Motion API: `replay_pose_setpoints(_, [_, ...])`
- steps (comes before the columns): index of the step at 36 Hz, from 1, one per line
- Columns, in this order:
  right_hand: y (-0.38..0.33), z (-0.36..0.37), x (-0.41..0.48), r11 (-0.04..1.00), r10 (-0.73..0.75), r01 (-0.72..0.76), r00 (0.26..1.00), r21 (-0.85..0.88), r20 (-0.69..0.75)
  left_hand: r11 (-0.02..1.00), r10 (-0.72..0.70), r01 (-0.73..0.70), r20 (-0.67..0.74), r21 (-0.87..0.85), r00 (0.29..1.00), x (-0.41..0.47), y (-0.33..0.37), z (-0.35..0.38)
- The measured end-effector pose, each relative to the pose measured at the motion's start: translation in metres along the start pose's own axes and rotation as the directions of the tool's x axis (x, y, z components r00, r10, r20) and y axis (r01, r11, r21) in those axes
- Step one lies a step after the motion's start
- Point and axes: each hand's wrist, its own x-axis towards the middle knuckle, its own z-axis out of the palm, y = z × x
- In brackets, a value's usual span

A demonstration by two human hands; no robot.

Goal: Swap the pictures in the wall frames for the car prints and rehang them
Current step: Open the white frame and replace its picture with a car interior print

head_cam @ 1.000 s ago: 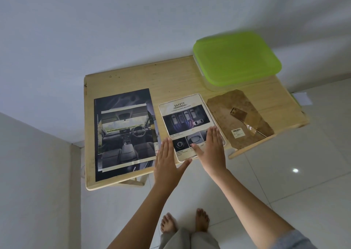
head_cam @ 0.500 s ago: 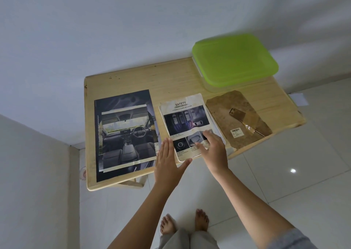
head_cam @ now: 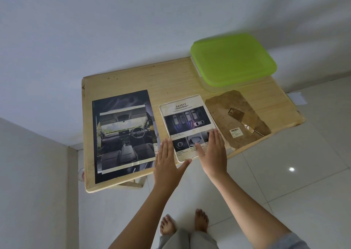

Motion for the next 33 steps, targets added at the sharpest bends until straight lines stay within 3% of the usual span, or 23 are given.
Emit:
replay_pose_setpoints(13, [-0.011,0.011,0.000,0.997,0.078,-0.078,0.997,-0.028,-0.023,1.000,0.007,-0.007,0.006,0.012,1.000,0.002,-0.003,0.007])
replay_pose_setpoints(33, [-0.009,0.006,0.005,0.968,-0.009,0.036,0.994,0.247,-0.108,1.000,-0.003,0.003,0.002,0.005,1.000,0.001,-0.002,0.006])
